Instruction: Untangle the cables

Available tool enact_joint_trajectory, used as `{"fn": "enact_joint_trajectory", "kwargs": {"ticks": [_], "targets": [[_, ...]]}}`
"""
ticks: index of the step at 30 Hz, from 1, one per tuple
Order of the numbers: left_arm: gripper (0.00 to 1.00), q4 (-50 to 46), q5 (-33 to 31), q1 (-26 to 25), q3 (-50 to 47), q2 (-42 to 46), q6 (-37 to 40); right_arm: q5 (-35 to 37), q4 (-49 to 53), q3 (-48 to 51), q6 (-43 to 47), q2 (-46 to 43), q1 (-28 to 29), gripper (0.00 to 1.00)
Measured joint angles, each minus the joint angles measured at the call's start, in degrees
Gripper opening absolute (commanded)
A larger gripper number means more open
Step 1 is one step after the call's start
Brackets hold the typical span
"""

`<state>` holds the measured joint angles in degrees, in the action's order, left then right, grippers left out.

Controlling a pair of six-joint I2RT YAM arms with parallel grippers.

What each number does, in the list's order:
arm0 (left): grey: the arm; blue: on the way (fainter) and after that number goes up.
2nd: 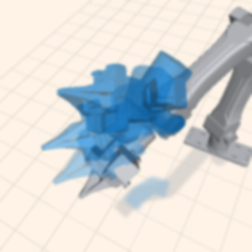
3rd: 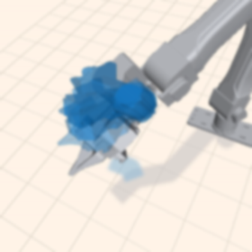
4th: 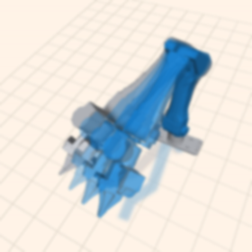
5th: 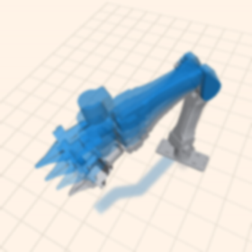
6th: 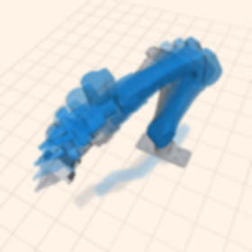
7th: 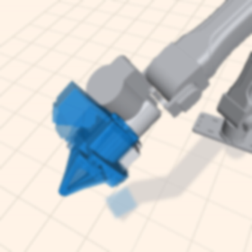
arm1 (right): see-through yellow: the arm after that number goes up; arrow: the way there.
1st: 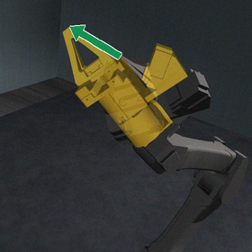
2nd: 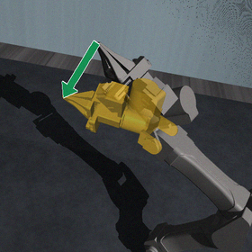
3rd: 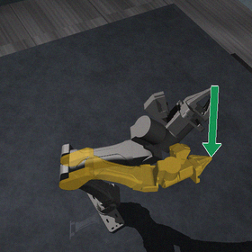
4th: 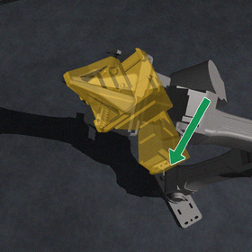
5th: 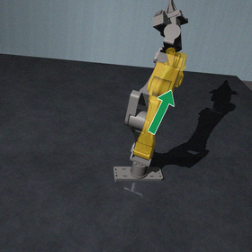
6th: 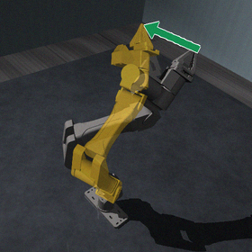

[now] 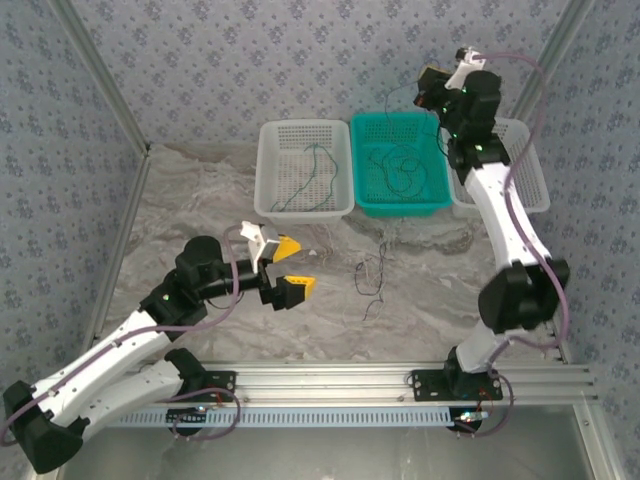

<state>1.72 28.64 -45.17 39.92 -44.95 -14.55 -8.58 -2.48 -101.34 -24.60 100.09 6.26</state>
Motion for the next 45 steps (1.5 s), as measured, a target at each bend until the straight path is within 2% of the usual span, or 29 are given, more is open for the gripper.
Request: {"fn": "enact_joint_trajectory", "kwargs": {"ticks": [2, 4, 7, 10, 13, 15, 19, 21, 24, 28, 30, 34, 36, 40, 45], "targets": [[1.00, -0.72, -0.74, -0.35, 0.00, -0.42, 0.04, -1.46, 2.01, -4.02, -1.01, 6.38, -0.48, 0.00], [0.99, -1.79, -1.90, -0.72, 0.00, -0.79, 0.09, -2.84, 4.92, -7.61, -1.88, 12.04, -0.57, 0.12], [0.99, -3.41, -3.76, -0.98, 0.00, -0.96, 0.07, -3.32, 8.63, -9.68, -3.15, 17.68, -0.44, 0.23], [0.99, -4.48, -5.49, -0.98, 0.00, -0.96, -0.07, -2.73, 12.83, -9.70, -3.72, 21.38, -0.24, 0.40], [0.99, -5.40, -7.56, -0.98, 0.00, -0.92, -0.13, -1.97, 16.55, -9.70, -3.65, 23.08, -0.24, 0.53], [0.99, -5.90, -9.18, -0.98, 0.00, -0.92, -0.37, -1.68, 19.06, -9.75, -3.23, 23.12, -0.24, 0.56], [1.00, -6.05, -12.66, -0.98, 0.00, -1.33, -1.60, -1.68, 23.34, -10.88, -2.34, 21.97, -0.22, 0.57], [0.99, -5.79, -14.23, -0.98, 0.00, -2.14, -2.60, -1.68, 25.16, -10.16, -1.62, 19.45, -0.09, 0.57], [1.00, -5.33, -17.35, -0.98, 0.00, -3.78, -4.61, -1.70, 25.59, -3.98, -0.96, 10.95, 0.37, 0.57], [0.99, -4.72, -22.18, -0.98, 0.00, -7.30, -7.72, -2.16, 23.17, 12.24, -0.85, -8.09, 1.90, 0.57], [0.99, -4.50, -24.00, -0.98, 0.00, -9.49, -9.07, -1.95, 21.24, 20.74, -0.87, -18.01, 3.37, 0.61], [0.99, -4.92, -26.88, -0.98, 1.09, -15.13, -10.84, -0.20, 18.18, 37.62, -0.37, -36.52, 9.40, 0.65], [0.98, -5.60, -28.22, -0.98, 3.06, -18.27, -11.37, 0.42, 18.29, 43.34, -0.44, -41.70, 12.81, 0.65], [0.99, -6.32, -29.42, -0.98, 7.23, -23.63, -11.72, 1.79, 20.90, 51.17, -0.52, -45.05, 19.15, 0.65], [0.99, -6.29, -29.55, -0.98, 8.48, -27.32, -12.24, 3.37, 24.92, 57.59, -2.69, -42.45, 24.26, 0.65]]}}
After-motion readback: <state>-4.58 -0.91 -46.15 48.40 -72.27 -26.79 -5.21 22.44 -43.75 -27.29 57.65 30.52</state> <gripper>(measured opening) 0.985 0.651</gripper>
